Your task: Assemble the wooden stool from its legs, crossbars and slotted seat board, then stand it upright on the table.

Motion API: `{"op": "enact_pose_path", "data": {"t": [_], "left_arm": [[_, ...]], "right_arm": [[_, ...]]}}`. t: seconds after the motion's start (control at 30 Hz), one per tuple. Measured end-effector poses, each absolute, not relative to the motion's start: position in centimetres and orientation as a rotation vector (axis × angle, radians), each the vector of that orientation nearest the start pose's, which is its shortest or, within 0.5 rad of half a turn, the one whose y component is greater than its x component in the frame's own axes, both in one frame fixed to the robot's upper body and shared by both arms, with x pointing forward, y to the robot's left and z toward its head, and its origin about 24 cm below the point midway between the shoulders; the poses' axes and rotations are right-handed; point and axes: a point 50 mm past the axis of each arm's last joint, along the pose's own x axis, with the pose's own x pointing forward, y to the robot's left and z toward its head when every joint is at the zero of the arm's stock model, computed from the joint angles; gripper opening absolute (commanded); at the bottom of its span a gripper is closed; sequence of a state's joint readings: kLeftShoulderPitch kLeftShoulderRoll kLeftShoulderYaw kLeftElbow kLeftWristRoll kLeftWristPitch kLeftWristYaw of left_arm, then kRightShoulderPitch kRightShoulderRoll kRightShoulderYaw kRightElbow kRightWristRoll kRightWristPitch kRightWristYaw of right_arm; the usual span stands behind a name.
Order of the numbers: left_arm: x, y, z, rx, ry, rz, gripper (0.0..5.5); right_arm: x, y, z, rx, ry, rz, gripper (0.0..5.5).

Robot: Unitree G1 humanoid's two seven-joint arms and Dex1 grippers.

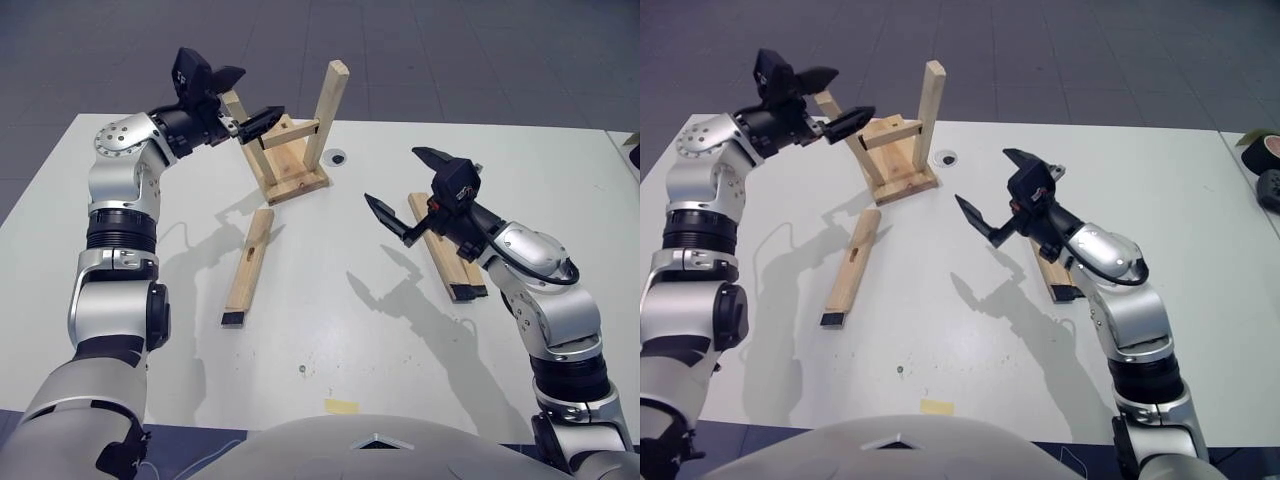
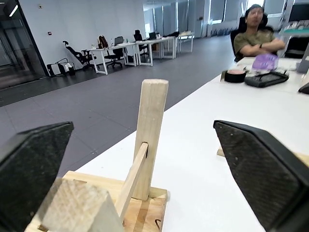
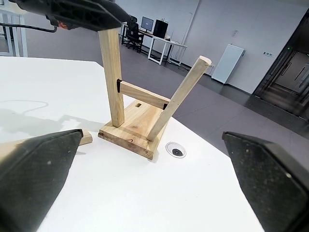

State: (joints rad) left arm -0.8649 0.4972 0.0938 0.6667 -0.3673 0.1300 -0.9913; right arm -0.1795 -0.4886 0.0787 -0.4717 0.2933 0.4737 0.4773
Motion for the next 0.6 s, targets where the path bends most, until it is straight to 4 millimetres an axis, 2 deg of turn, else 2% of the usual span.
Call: {"op": "enact_pose_path", "data": {"t": [0.13,0.3,0.4,0.5,0.6], "left_arm": [[38.1,21.5,19.7,0.13,-0.125,-0.752,5.4],[38.4,22.0,15.9,0.221,0.059,-0.758,5.4],[38.3,21.1,14.3,0.232,0.12,-0.815,5.01],[38.3,20.9,14.5,0.217,0.105,-0.839,4.55],[38.3,20.2,15.6,0.14,0.031,-0.873,4.03]], "right_arm": [[25.2,-14.6,14.5,-0.264,-0.048,0.708,5.39],[25.1,-14.4,14.4,-0.256,-0.048,0.711,5.39],[25.2,-14.5,14.4,-0.262,-0.047,0.706,5.4],[25.2,-14.5,14.3,-0.262,-0.044,0.706,5.4],[25.1,-14.5,14.2,-0.26,-0.041,0.704,5.4]]}}
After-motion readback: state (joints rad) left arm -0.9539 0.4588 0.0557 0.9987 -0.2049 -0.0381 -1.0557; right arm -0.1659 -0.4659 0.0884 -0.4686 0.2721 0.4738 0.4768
